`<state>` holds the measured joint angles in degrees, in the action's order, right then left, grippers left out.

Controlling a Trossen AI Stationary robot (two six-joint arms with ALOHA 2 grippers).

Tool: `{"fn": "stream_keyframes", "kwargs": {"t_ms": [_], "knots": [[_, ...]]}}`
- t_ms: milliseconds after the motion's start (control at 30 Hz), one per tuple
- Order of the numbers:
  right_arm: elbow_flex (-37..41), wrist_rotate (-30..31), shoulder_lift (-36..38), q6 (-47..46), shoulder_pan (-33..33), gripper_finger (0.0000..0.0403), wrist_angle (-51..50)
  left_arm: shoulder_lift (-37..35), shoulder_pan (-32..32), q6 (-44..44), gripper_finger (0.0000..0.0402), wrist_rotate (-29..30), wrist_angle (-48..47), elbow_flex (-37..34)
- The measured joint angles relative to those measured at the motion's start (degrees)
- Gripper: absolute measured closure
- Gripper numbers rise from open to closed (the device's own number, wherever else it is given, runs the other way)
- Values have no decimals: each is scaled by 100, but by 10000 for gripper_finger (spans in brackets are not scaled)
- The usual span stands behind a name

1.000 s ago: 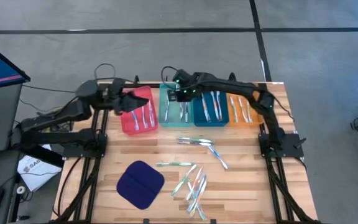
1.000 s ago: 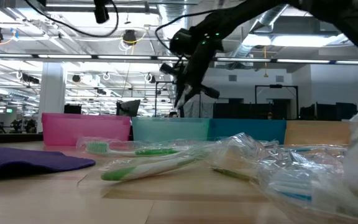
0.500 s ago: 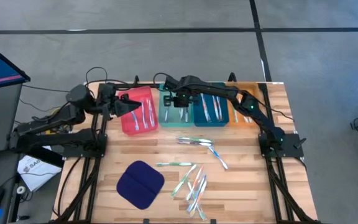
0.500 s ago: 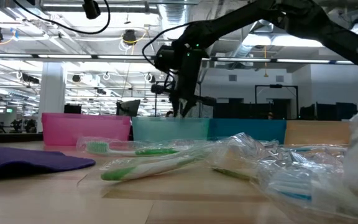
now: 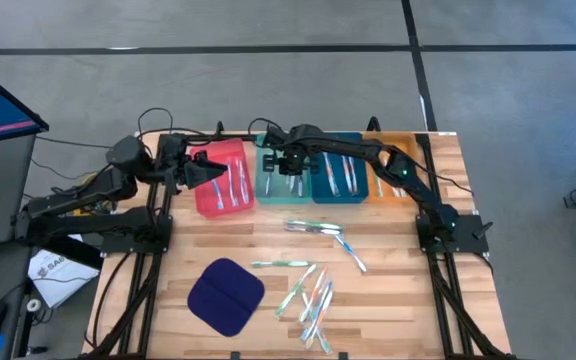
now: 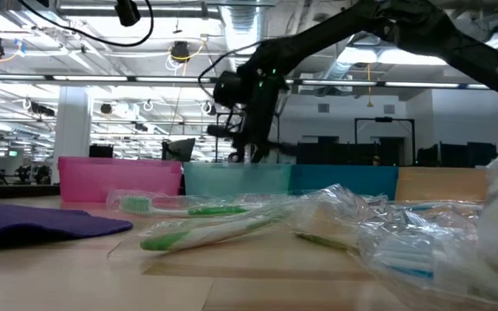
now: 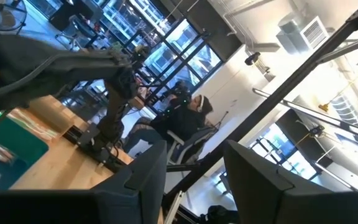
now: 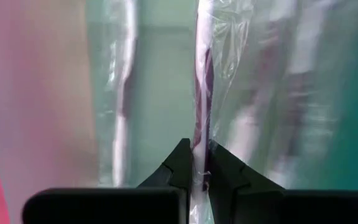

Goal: Pick & Place Toothbrushes
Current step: Put the purple toothbrush into the green bin, then put the green toothbrush into the orange bin

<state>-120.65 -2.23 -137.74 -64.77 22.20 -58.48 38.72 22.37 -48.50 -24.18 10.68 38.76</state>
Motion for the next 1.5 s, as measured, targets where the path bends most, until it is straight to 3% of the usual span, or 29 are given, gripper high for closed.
{"fn": "stream_keyframes", "kwargs": {"t_ms": [100,533,600,867,1000,1167,1500], "knots": [[32,-535,-257,-71,-1,384,6,22,2,5,247,0,5,0],[-58,-370,-294,-129,-16,380,260,39,-108,5,247,17,-11,0],[-58,-376,-285,-107,21,361,339,39,-108,6,247,16,-11,0],[-58,-356,-283,65,2,209,333,39,-108,25,247,15,-26,0],[-194,-375,-266,237,53,154,286,39,-108,25,247,13,-33,0],[-540,-429,-233,264,119,137,-45,39,-108,137,247,11,-39,0],[-1381,-757,-97,1337,-349,138,-427,76,-110,160,247,-185,-43,2]]}}
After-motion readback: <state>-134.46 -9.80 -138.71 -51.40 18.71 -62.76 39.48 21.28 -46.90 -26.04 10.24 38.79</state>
